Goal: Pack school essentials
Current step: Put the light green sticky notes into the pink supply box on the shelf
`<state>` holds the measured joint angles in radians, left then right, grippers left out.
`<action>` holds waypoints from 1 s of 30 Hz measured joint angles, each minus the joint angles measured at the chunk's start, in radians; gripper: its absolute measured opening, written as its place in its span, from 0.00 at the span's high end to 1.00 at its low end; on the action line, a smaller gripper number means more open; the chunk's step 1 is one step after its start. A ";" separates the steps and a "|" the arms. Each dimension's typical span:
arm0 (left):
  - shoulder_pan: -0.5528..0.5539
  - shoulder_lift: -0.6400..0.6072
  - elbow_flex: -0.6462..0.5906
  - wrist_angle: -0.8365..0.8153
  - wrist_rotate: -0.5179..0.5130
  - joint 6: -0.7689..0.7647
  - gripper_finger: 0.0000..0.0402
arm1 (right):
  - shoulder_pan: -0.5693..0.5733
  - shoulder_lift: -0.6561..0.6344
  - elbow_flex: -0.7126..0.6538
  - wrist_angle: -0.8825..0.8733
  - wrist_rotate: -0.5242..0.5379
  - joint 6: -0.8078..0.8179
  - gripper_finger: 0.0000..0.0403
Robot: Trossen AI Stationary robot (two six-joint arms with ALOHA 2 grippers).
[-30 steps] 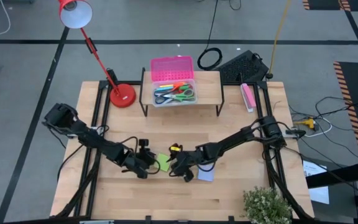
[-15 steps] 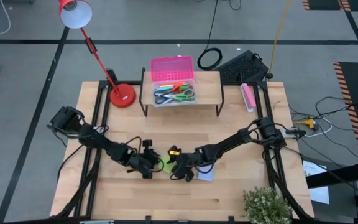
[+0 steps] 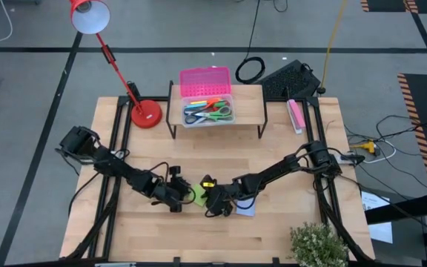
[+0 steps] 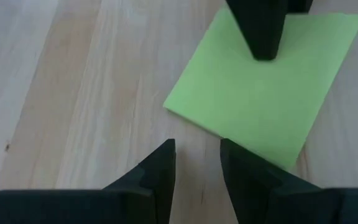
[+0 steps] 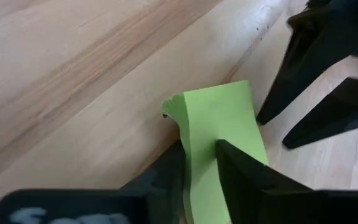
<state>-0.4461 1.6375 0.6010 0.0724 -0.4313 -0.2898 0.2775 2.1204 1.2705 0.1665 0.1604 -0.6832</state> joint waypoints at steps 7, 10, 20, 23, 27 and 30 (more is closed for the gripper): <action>-0.026 -0.186 0.044 -0.090 -0.015 0.019 0.67 | -0.002 -0.041 -0.002 -0.018 0.003 0.089 0.93; -0.071 -0.226 0.062 -0.020 -0.043 0.117 0.67 | -0.009 -0.093 -0.003 -0.054 0.000 0.158 0.96; -0.172 -0.157 0.063 0.153 -0.402 0.342 0.38 | -0.069 -0.274 -0.002 -0.126 -0.012 0.457 0.94; -0.169 -0.147 0.063 0.186 -0.520 0.383 0.30 | -0.077 -0.310 -0.002 -0.158 -0.036 0.506 0.95; -0.147 -0.148 0.063 0.260 -0.490 0.485 0.29 | -0.078 -0.332 -0.002 -0.166 -0.035 0.542 0.95; -0.122 -0.148 0.063 0.311 -0.427 0.524 0.36 | -0.078 -0.340 -0.002 -0.178 -0.034 0.551 0.95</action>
<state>-0.5685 1.4891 0.6640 0.3830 -0.8584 0.2339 0.1993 1.7809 1.2686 -0.0111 0.1260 -0.1323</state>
